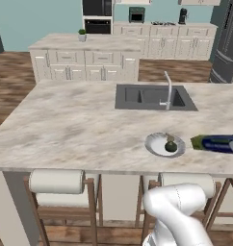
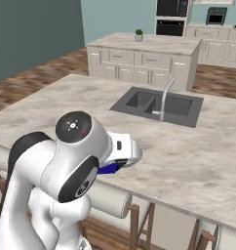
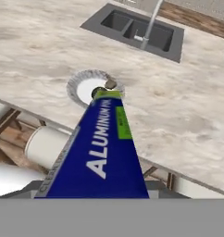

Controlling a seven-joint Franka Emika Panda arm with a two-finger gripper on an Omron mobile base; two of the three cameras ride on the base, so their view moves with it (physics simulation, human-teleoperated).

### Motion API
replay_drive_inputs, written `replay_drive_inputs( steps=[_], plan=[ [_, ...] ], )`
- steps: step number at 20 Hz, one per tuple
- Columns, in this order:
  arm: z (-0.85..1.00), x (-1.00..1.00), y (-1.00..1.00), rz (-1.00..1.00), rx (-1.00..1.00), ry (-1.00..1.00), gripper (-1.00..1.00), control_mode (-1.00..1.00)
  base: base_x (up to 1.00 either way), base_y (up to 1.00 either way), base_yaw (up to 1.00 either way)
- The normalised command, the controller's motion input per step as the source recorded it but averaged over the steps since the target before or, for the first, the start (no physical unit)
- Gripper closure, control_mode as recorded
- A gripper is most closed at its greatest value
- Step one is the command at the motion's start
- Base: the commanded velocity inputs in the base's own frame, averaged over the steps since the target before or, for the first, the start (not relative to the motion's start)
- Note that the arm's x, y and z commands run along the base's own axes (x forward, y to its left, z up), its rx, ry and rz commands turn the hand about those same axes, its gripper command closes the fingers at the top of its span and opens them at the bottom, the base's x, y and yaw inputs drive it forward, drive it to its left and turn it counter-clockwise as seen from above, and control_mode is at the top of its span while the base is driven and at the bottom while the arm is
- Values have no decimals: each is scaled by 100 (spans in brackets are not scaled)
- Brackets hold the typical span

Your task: Retrieve the tupperware and aluminum foil from the cabinet and place them on the dining counter near the plate with squash and garlic to prepare for storing leftovers.

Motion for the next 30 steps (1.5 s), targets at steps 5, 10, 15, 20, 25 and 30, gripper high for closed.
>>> replay_drive_inputs(
  steps=[5, 10, 15, 20, 25, 30],
  plan=[
    [-32, 77, -33, 26, 7, -4, 100, -100, 0, 0, 0],
    [-61, 51, -27, 10, 0, -9, 100, -100, 0, 0, 0],
    [-48, 32, -42, -7, 4, -19, 100, -100, 0, 0, 0],
    [-15, 60, -39, -26, 15, -12, 100, -100, 0, 0, 0],
    [-6, 86, -29, -4, 14, 10, 100, -100, 0, 0, 0],
    [-14, 73, -43, 0, 9, 18, 100, -100, 0, 0, 0]
  ],
)
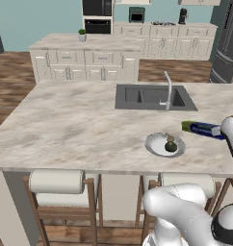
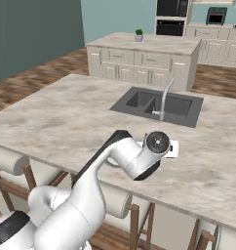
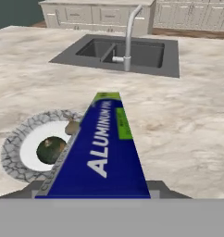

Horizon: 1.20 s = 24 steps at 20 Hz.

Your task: Retrieve the tupperware and aluminum foil from the cabinet and place them on the dining counter near the plate with squash and garlic to prepare for storing leftovers.

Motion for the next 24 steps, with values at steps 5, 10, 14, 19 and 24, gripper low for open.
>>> replay_drive_inputs(
  steps=[5, 10, 14, 19, 24],
  plan=[
    [-32, 58, -46, 0, 5, 11, 100, -100, 0, 0, 0],
    [-58, 49, -22, 0, 0, 1, 100, -100, 0, 0, 0],
    [-68, 41, -9, 0, 0, 0, 100, -100, 0, 0, 0],
    [-79, 16, 2, -1, -1, 0, 100, -100, 0, 0, 0],
    [-58, -20, 45, 0, -11, 2, -100, -100, 0, 0, 0]
  ],
)
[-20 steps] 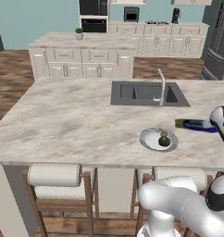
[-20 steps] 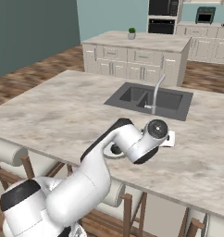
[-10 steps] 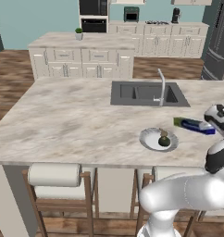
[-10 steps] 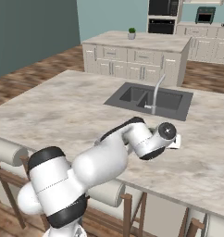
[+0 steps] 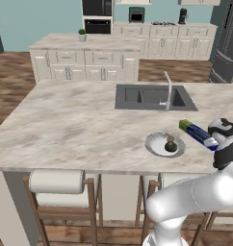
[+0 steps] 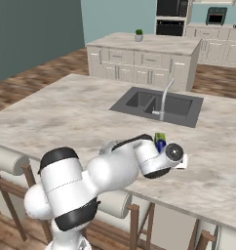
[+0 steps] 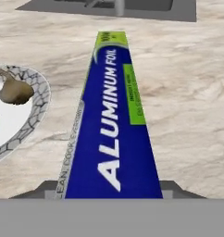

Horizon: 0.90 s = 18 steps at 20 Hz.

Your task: Retrieve the tupperware and aluminum foil from the cabinet and place them on the dining counter near the plate with squash and garlic to prepare for storing leftovers.

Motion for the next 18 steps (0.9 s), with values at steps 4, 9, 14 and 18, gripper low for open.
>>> replay_drive_inputs(
  steps=[4, 9, 14, 18],
  plan=[
    [-25, -31, 79, 0, -15, 12, -100, -100, 0, 0, 0],
    [0, -12, 85, 0, -14, 17, -100, -100, 0, 0, 0],
    [39, 0, 46, 0, -5, 12, -100, -100, 0, 0, 0],
    [100, -18, 11, -1, 0, -1, -100, -100, 0, 0, 0]
  ],
)
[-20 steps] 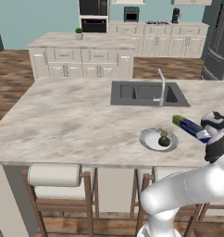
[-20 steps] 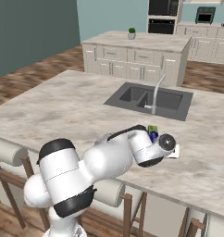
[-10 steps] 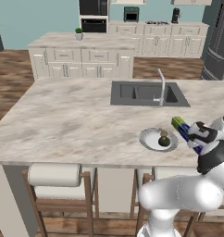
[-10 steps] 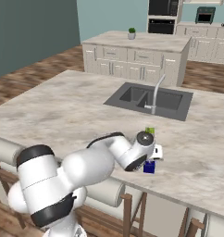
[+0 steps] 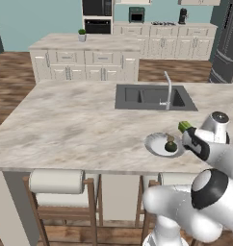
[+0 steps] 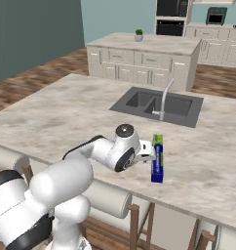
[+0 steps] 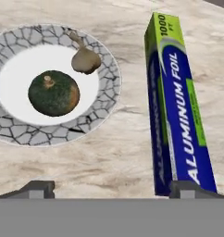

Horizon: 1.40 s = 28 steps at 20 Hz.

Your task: Retrieve the tupperware and aluminum foil from the cabinet and place them on the dining counter near the plate with squash and garlic to prepare for storing leftovers.

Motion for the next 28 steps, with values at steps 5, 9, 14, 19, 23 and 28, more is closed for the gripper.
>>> replay_drive_inputs(
  steps=[5, 9, 14, 19, 23, 28],
  plan=[
    [100, -69, 52, 0, -8, 0, -100, -100, 0, 0, 0],
    [100, -79, 53, 1, -8, -1, -100, -100, 0, 0, 0],
    [100, -63, 54, 4, -7, -1, -100, -100, 0, 0, 0],
    [76, -64, 42, 9, -5, -2, -100, -100, 0, 0, 0],
    [19, -40, 23, 8, -3, -2, -100, 100, -41, 31, 10],
    [0, 0, 0, 0, 0, 0, -100, 100, -84, 85, 24]
  ],
)
